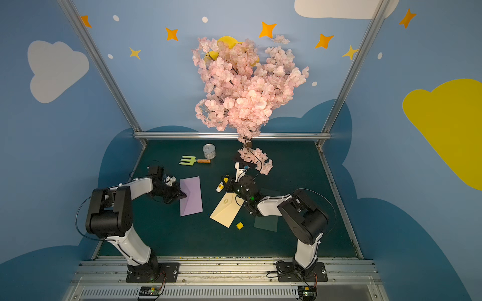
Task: Seal the envelope with a glue stick
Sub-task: Seal the envelope at the center of the board.
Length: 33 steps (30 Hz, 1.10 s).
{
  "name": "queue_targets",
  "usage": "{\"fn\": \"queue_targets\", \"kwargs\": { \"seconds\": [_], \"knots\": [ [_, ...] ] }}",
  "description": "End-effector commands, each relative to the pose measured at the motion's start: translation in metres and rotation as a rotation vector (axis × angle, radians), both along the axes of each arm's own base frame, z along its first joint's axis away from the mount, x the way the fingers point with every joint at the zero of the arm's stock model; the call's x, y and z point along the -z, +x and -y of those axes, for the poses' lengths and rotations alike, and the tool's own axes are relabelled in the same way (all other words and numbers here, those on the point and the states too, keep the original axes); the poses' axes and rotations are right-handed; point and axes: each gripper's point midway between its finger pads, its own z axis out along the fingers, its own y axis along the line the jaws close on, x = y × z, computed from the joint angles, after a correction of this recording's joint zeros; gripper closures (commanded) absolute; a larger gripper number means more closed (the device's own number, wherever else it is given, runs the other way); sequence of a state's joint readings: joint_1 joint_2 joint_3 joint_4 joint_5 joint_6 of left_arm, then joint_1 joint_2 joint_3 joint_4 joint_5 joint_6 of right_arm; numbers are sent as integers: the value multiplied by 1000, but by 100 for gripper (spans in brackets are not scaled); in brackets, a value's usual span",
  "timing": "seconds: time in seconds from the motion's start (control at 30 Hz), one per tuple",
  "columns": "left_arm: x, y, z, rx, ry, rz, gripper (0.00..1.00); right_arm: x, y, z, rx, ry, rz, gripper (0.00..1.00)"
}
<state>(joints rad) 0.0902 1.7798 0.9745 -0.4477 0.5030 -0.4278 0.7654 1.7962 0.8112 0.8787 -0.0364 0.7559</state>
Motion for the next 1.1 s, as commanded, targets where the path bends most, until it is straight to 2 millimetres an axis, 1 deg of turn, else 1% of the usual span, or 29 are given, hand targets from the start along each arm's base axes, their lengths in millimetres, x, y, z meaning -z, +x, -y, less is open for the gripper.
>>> {"fn": "queue_targets", "kwargs": {
  "seconds": [0.0, 0.07, 0.2, 0.3, 0.43, 0.6, 0.7, 0.8, 0.87, 1.03, 1.07],
  "knots": [
    [7, 4, -2, 35, 77, -9, 97, -25, -2, 3, -9, 49, 44, 100],
    [10, 5, 1, 55, 101, -20, 97, -24, -2, 3, -11, 49, 41, 100],
    [4, 12, 9, 89, 129, -5, 97, -23, -3, 4, -14, 52, 37, 100],
    [5, 16, 9, 108, 156, -13, 97, -22, -3, 5, -12, 55, 33, 100],
    [9, 14, 8, 119, 168, -30, 97, -22, -4, 8, -8, 60, 33, 100],
    [20, 8, 3, 120, 193, -59, 97, -21, -5, 11, -4, 58, 33, 100],
    [28, 3, 1, 109, 170, -71, 97, -20, -5, 13, -4, 60, 30, 100],
    [28, 0, -2, 91, 166, -74, 97, -20, -6, 13, -7, 60, 28, 100],
    [28, -5, -4, 83, 178, -94, 97, -21, -6, 12, -10, 62, 29, 100],
    [24, -21, -14, 75, 258, -163, 97, -20, -5, 8, -23, 64, 25, 100],
    [24, -24, -20, 73, 296, -175, 97, -20, -5, 7, -28, 66, 22, 100]
  ]
}}
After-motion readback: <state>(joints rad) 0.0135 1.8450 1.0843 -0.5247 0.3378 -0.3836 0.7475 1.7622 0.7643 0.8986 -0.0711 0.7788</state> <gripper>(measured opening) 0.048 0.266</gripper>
